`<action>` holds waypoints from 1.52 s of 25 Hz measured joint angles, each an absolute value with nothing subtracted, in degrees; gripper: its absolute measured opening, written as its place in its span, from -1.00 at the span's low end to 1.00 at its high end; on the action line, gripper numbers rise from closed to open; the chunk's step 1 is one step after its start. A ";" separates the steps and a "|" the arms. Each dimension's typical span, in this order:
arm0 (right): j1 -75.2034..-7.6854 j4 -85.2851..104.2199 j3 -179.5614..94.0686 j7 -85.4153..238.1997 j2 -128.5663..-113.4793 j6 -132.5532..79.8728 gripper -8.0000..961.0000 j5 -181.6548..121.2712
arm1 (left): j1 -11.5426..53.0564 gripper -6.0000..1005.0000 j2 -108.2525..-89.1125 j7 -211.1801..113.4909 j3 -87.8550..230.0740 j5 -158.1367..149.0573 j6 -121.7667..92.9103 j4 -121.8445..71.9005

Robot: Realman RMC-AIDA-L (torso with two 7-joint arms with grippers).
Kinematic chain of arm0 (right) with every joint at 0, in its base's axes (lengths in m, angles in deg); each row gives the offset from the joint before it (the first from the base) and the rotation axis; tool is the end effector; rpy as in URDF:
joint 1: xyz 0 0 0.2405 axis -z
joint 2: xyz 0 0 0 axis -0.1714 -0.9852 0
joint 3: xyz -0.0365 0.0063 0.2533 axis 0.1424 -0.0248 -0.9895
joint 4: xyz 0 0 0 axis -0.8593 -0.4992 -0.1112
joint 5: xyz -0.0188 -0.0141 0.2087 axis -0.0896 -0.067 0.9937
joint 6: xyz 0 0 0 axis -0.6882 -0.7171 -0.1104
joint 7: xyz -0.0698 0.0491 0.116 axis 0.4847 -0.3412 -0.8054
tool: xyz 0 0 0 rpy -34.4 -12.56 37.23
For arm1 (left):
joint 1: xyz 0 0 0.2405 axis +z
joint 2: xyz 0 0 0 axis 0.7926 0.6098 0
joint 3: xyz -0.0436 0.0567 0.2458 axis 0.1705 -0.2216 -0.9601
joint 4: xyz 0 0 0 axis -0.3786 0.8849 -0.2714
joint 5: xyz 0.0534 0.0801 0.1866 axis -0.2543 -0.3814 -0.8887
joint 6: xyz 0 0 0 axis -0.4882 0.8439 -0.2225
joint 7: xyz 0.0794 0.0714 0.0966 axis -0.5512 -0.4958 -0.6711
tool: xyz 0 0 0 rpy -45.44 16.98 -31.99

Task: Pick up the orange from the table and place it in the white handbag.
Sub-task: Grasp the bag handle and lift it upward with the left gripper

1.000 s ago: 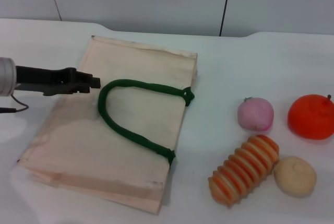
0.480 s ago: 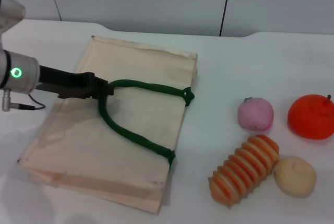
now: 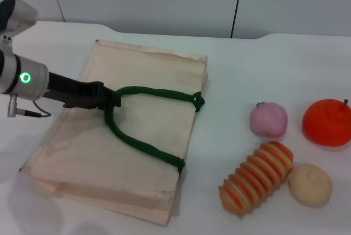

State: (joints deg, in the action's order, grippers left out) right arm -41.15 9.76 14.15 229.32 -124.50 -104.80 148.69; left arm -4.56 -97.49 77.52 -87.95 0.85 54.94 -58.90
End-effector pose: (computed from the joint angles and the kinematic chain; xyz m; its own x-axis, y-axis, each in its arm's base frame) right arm 0.3232 0.3694 0.0449 0.5290 0.1388 -0.8372 -0.8232 -0.1558 -0.5459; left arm -0.2837 0.4031 0.0315 0.2156 0.9222 0.3212 0.9684 -0.1598 -0.1913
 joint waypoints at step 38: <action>-41.67 9.76 14.15 229.02 -124.50 -105.04 0.86 148.61 | -6.37 -0.20 -96.48 79.07 -87.86 -2.07 47.53 -53.10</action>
State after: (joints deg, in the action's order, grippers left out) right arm -41.67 9.76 14.15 229.02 -124.50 -105.04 148.61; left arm -6.37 -96.48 79.07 -87.86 -2.07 47.53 -53.10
